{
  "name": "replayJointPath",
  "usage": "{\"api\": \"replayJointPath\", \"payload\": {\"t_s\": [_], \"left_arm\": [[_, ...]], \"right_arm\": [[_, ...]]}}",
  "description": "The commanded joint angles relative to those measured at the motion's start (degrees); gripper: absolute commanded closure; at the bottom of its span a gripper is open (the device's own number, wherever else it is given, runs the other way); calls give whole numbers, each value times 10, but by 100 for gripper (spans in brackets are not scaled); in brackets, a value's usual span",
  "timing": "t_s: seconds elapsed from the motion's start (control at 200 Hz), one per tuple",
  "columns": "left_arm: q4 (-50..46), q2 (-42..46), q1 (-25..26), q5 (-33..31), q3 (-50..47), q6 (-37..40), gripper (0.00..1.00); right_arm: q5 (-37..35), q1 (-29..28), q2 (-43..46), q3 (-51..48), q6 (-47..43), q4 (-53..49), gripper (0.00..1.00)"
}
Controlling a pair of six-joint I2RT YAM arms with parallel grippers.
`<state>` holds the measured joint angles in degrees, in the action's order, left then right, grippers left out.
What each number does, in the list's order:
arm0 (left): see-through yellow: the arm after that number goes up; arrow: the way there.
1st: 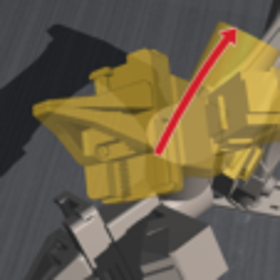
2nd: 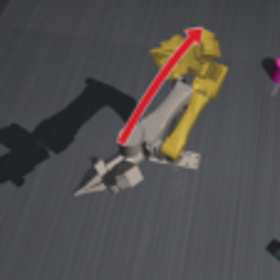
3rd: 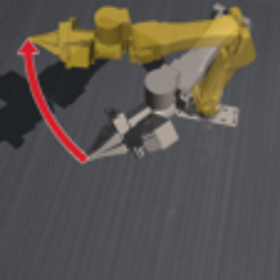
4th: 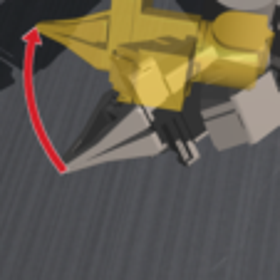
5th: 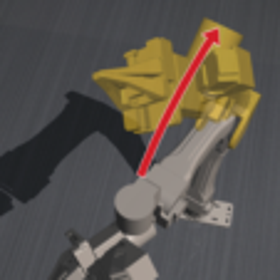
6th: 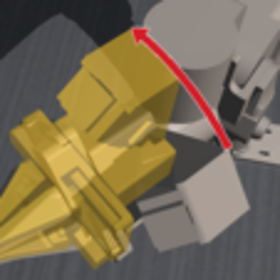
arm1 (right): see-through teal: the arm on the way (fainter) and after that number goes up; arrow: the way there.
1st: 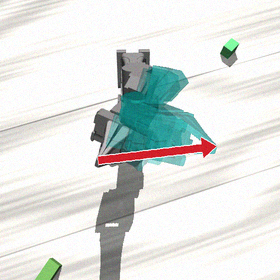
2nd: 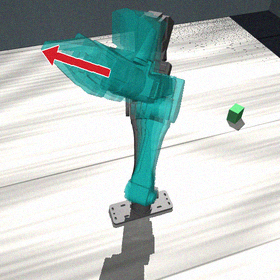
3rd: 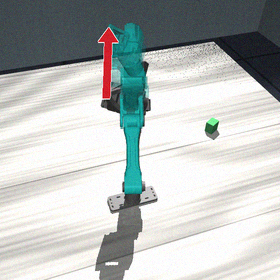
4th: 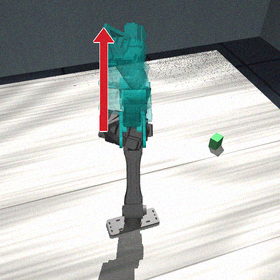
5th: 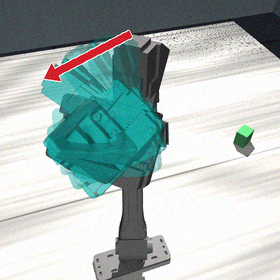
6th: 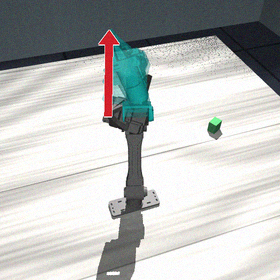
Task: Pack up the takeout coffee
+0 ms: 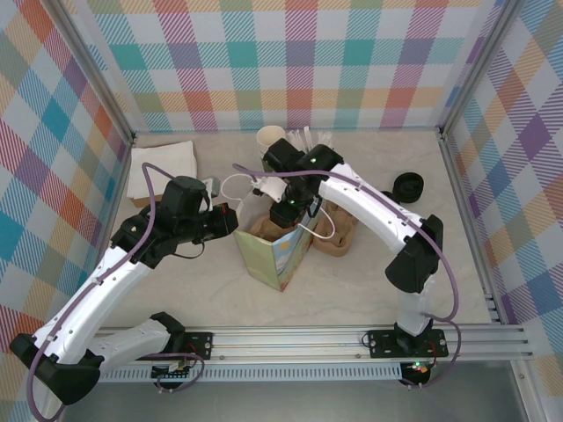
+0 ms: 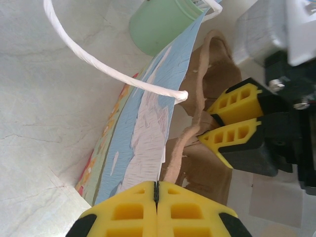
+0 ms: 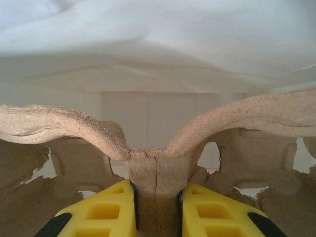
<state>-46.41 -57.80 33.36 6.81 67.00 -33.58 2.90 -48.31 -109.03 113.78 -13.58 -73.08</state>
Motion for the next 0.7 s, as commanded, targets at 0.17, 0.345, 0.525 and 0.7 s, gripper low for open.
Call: {"api": "replayJointPath", "payload": {"t_s": [0.17, 0.345, 0.525, 0.7], "left_arm": [[19, 10, 8, -1, 9, 6, 98], [28, 18, 8, 15, 8, 12, 98], [37, 25, 8, 22, 2, 12, 98], [34, 30, 8, 16, 2, 14, 98]], "right_arm": [[-11, -6, -22, -15, -1, -34, 78], [-12, -6, -41, -10, 12, -40, 77], [-11, -6, -66, 3, 18, -50, 76], [-11, -6, -80, 5, 17, -49, 76]]}}
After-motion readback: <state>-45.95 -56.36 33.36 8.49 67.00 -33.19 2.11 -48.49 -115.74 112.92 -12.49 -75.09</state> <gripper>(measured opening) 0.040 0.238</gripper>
